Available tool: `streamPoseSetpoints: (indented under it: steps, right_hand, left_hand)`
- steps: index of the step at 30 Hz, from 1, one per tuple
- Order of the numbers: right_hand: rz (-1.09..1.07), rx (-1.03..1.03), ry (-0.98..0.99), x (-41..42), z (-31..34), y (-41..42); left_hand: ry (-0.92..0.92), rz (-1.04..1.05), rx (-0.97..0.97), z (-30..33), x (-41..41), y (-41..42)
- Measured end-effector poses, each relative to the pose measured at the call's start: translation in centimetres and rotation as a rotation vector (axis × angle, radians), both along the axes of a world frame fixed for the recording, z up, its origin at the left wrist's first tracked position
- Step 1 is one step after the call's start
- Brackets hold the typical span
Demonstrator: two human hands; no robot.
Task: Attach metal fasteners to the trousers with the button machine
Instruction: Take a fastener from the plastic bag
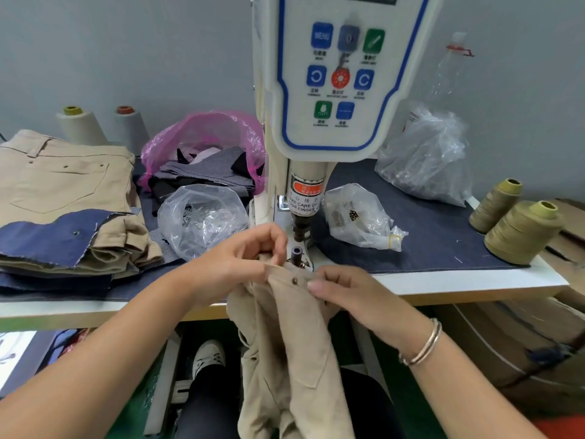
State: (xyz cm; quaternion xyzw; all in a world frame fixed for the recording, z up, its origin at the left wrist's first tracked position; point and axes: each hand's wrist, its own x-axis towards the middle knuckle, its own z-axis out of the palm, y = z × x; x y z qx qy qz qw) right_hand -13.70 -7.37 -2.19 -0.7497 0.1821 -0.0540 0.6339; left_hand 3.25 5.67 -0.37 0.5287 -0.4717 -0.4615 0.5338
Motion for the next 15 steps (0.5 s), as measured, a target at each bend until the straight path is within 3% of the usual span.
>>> streamPoseSetpoints:
  steps: [5, 9, 13, 15]
  right_hand:
    - [0.025, -0.234, -0.089, 1.2, 4.1, -0.3]
    - [0.056, -0.336, -0.137, 1.6, 5.1, -0.1]
    - [0.178, 0.209, -0.157, 1.0, 3.4, -0.9]
    - [0.239, 0.249, -0.024, 0.4, 1.8, -1.3]
  left_hand:
    - [-0.032, -0.112, 0.158, 1.1, 1.8, 0.5]
    - [-0.208, -0.177, 0.191, 2.8, 1.5, 0.4]
    - [-0.05, -0.132, -0.019, 4.5, 1.5, 0.5]
    - [0.046, -0.077, -0.118, 5.1, 2.1, 0.8]
